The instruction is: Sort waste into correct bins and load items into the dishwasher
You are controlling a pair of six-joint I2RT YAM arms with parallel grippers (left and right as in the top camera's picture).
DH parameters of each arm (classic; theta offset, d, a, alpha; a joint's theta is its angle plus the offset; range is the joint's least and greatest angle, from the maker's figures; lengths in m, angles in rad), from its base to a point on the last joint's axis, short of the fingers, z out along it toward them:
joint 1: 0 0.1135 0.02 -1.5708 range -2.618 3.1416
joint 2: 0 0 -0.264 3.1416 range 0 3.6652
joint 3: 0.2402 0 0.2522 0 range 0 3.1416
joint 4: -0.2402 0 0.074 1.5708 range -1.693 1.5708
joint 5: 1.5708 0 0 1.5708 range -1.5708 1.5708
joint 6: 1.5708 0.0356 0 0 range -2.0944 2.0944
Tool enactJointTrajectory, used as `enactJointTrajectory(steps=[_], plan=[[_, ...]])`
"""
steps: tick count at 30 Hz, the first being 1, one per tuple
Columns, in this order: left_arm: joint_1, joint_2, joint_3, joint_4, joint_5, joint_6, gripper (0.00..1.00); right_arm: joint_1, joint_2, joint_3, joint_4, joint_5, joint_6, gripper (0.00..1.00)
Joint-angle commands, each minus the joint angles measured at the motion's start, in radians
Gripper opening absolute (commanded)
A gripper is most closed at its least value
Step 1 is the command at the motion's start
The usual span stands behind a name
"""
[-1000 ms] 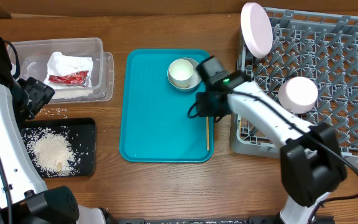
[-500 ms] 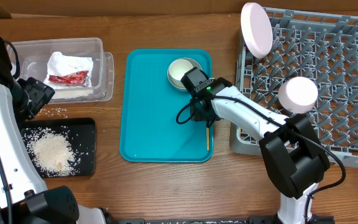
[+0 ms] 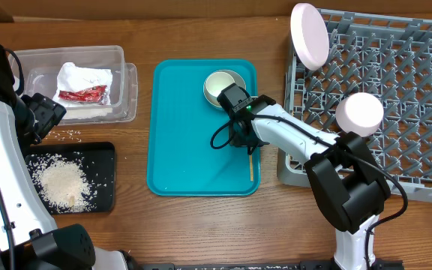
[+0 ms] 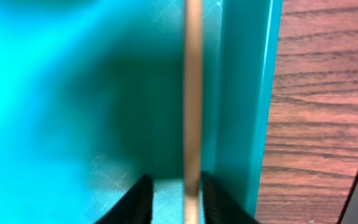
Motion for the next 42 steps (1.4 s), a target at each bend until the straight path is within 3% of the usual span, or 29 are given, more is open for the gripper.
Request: enactJointTrajectory(steps=[1, 6, 18, 27, 34, 42], plan=[[0.003, 0.006, 0.0, 0.002, -0.003, 0.019, 1.0, -0.008, 0.029, -0.002, -0.005, 0.002, 0.029, 0.22], [0.003, 0.006, 0.0, 0.002, -0.003, 0.019, 1.0, -0.008, 0.029, 0.018, -0.024, -0.028, 0.035, 0.04], [0.003, 0.006, 0.0, 0.002, -0.003, 0.019, 1.0, -0.057, 0.006, 0.251, -0.24, -0.007, 0.023, 0.04], [0.004, 0.007, 0.0, 0.002, -0.003, 0.019, 1.0, -0.21, -0.086, 0.497, -0.468, 0.018, -0.138, 0.04], [0.003, 0.007, 0.0, 0.002, -0.003, 0.019, 1.0, -0.359, -0.122, 0.505, -0.555, -0.046, -0.24, 0.04], [0.003, 0.007, 0.0, 0.002, -0.003, 0.019, 1.0, -0.43, -0.121, 0.444, -0.526, -0.117, -0.287, 0.04]])
